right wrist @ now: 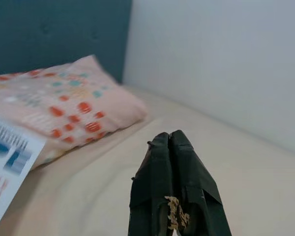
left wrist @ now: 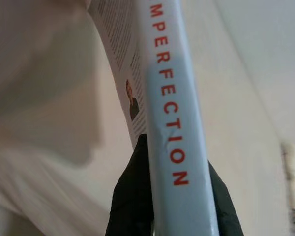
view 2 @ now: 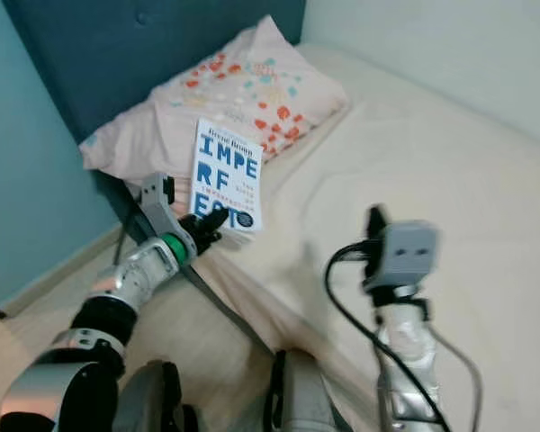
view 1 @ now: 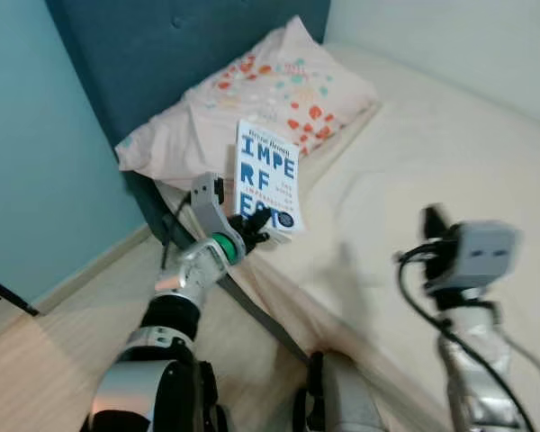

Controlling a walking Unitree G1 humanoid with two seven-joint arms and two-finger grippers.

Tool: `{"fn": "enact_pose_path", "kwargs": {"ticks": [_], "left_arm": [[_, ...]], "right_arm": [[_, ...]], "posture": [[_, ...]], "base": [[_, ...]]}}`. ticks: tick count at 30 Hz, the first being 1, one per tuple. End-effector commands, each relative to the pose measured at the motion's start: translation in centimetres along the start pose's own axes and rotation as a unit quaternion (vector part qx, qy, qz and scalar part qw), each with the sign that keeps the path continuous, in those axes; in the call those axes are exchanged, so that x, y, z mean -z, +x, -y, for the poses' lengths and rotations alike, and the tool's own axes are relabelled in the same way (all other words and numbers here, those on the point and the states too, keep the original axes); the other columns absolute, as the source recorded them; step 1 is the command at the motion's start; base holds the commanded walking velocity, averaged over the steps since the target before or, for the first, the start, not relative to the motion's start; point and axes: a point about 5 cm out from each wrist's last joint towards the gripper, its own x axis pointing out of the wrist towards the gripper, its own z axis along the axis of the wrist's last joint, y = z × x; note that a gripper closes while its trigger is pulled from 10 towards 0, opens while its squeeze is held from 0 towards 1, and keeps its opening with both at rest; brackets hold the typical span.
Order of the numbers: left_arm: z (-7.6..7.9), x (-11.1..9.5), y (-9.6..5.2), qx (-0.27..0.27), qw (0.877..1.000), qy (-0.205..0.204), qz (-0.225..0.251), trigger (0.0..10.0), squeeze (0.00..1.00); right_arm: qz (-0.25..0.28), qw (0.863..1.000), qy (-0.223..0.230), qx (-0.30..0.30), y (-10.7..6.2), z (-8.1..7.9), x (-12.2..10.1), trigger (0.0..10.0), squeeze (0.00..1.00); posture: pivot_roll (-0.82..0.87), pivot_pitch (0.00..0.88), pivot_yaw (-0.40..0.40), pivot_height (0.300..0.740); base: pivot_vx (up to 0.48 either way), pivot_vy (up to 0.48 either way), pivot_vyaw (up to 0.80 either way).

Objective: Clean up the room

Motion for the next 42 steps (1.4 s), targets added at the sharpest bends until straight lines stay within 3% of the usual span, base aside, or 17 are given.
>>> {"fn": "enact_pose_path", "kwargs": {"ticks": [1, 4, 9, 11, 19, 22, 24, 25, 26, 28, 34, 35, 37, 38, 40, 41, 42], "left_arm": [[1.3, 0.5, 0.8, 0.023, 0.999, -0.044, -0.002, 10.0, 0.0], [3.3, 1.5, 1.7, 0.054, 0.996, -0.069, -0.013, 10.0, 0.0], [5.6, 1.3, 2.4, 0.106, 0.994, 0.017, -0.039, 10.0, 0.0], [6.5, 0.2, 2.5, 0.142, 0.984, 0.093, -0.054, 10.0, 0.0], [6.8, -0.9, 2.6, 0.149, 0.974, 0.157, -0.066, 10.0, 0.0], [7.1, -0.8, 2.8, 0.142, 0.963, 0.218, -0.068, 10.0, 0.24], [7.2, -0.8, 2.8, 0.142, 0.959, 0.236, -0.069, 10.0, 0.24], [7.5, -0.8, 2.9, 0.141, 0.951, 0.266, -0.067, 10.0, 0.55], [7.8, -1.0, 3.0, 0.133, 0.942, 0.303, -0.06, 10.0, 1.0], [8.1, -1.3, 3.2, 0.116, 0.921, 0.368, -0.051, 10.0, 1.0], [7.7, -2.2, 3.2, 0.052, 0.887, 0.459, -0.017, 10.0, 1.0], [7.4, -2.6, 3.2, 0.027, 0.876, 0.481, -0.003, 10.0, 0.22], [7.2, -2.9, 3.2, 0.009, 0.869, 0.495, 0.006, 10.0, 0.22], [6.9, -3.3, 3.1, -0.014, 0.866, 0.5, 0.018, 10.0, 0.0], [6.7, -3.6, 3.0, -0.029, 0.863, 0.504, 0.027, 10.0, 0.0], [6.4, -5.6, 2.6, -0.091, 0.828, 0.545, 0.097, 10.0, 0.0], [6.4, -6.5, 2.4, -0.115, 0.812, 0.558, 0.128, 10.0, 0.0]], "right_arm": [[-0.003, 1.0, -0.019, 0.016, -0.1, 0.8, -0.5, 10.0, 0.0], [-0.009, 1.0, -0.018, 0.007, -0.6, 0.4, -1.1, 10.0, 0.0], [-0.042, 0.999, -0.015, -0.004, -2.8, -0.2, -1.1, 10.0, 0.0], [-0.063, 0.998, -0.009, -0.004, -4.1, -0.5, -1.1, 10.0, 0.0], [-0.084, 0.996, -0.002, -0.004, -5.2, -1.1, -1.5, 10.0, 0.0], [-0.087, 0.996, 0.002, -0.007, -5.6, -1.4, -2.0, 10.0, 0.0], [-0.089, 0.996, 0.002, -0.008, -5.7, -1.4, -2.2, 10.0, 0.0], [-0.091, 0.996, 0.001, -0.008, -5.8, -1.4, -2.3, 10.0, 0.0], [-0.095, 0.995, 0.0, -0.007, -5.9, -1.3, -2.4, 10.0, 0.0], [-0.099, 0.995, -0.002, -0.005, -6.1, -1.1, -2.4, 10.0, 0.0], [-0.102, 0.995, 0.003, -0.006, -5.9, -1.4, -2.4, 10.0, 0.0], [-0.102, 0.995, 0.005, -0.007, -5.7, -1.5, -2.3, 10.0, 0.0], [-0.102, 0.995, 0.007, -0.007, -5.6, -1.6, -2.2, 10.0, 0.0], [-0.101, 0.995, 0.009, -0.007, -5.5, -1.7, -2.2, 10.0, 0.0], [-0.101, 0.995, 0.01, -0.007, -5.4, -1.7, -2.2, 10.0, 0.0], [-0.098, 0.995, 0.014, -0.008, -5.0, -1.9, -2.1, 10.0, 0.0], [-0.097, 0.995, 0.015, -0.008, -4.9, -1.9, -2.0, 10.0, 0.0]], "posture": [[-0.18, 0.267, 0.033, 0.615], [-0.26, 0.323, 0.033, 0.615], [-0.3, 0.365, 0.044, 0.615], [-0.31, 0.398, 0.06, 0.615], [-0.33, 0.428, 0.066, 0.615], [-0.36, 0.443, 0.059, 0.615], [-0.36, 0.443, 0.059, 0.615], [-0.37, 0.445, 0.059, 0.615], [-0.38, 0.447, 0.056, 0.615], [-0.38, 0.447, 0.056, 0.615], [-0.37, 0.428, 0.057, 0.615], [-0.36, 0.414, 0.058, 0.615], [-0.36, 0.414, 0.058, 0.615], [-0.36, 0.407, 0.061, 0.615], [-0.36, 0.407, 0.061, 0.615], [-0.35, 0.374, 0.063, 0.615], [-0.35, 0.374, 0.063, 0.615]], "base": [[0.0, 0.0, 0.0], [0.0, 0.0, 0.0], [0.0, 0.0, 0.0], [0.0, 0.0, 0.0], [0.0, 0.0, 0.0], [0.0, 0.0, 0.0], [0.0, 0.0, 0.0], [0.0, 0.0, 0.0], [0.0, 0.0, 0.0], [0.0, 0.0, 0.0], [0.0, 0.0, 0.0], [0.0, 0.0, 0.0], [0.0, 0.0, 0.0], [0.0, 0.0, 0.0], [0.0, 0.0, 0.0], [0.0, 0.0, 0.0], [0.0, 0.0, 0.0]]}}
